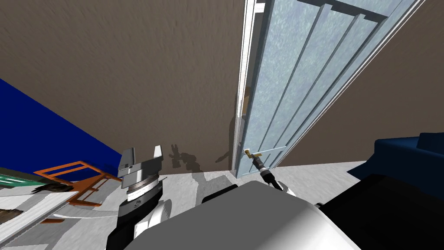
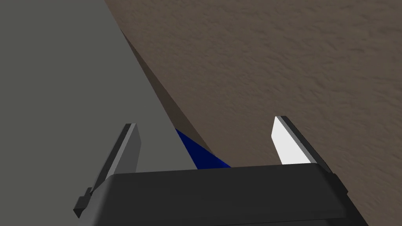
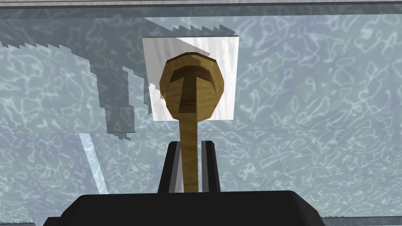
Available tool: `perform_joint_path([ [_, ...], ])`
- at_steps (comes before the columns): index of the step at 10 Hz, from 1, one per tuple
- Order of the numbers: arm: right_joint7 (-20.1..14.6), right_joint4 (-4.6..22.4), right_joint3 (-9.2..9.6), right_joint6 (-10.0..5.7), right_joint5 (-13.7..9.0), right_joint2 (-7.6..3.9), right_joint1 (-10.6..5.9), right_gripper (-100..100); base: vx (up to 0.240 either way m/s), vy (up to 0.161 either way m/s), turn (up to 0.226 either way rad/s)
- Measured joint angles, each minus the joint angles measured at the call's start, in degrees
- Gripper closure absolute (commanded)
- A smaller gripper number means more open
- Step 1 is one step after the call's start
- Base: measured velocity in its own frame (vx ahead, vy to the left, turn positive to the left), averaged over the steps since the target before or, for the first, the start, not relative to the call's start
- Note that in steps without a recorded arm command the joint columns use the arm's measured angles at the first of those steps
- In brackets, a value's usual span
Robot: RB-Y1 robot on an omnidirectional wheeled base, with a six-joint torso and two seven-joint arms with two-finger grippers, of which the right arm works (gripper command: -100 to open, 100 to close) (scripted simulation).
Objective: Pull the door open
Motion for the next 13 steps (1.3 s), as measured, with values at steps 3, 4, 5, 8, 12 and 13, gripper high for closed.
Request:
perform_joint_path([
  [3,-2.23,0.72,1.59,-3.3,1.0,-1.68,1.63,100,-0.187,-0.057,0.106],
  [4,-2.35,0.73,1.74,-3.35,1.1,-1.66,1.85,100,-0.157,-0.062,0.183],
  [5,-2.5,0.82,1.81,-3.87,1.14,-1.94,2.43,100,-0.207,-0.077,0.164],
  [8,-3.41,1.41,2.28,-6.17,1.39,-2.69,3.47,100,-0.175,-0.06,0.146],
  [12,-4.52,4.21,2.96,-10.86,1.78,-3.71,4.68,100,-0.192,-0.069,0.176],
  [13,-4.86,4.15,3.12,-11.64,1.86,-4.08,5.33,100,-0.098,-0.032,0.042],
])
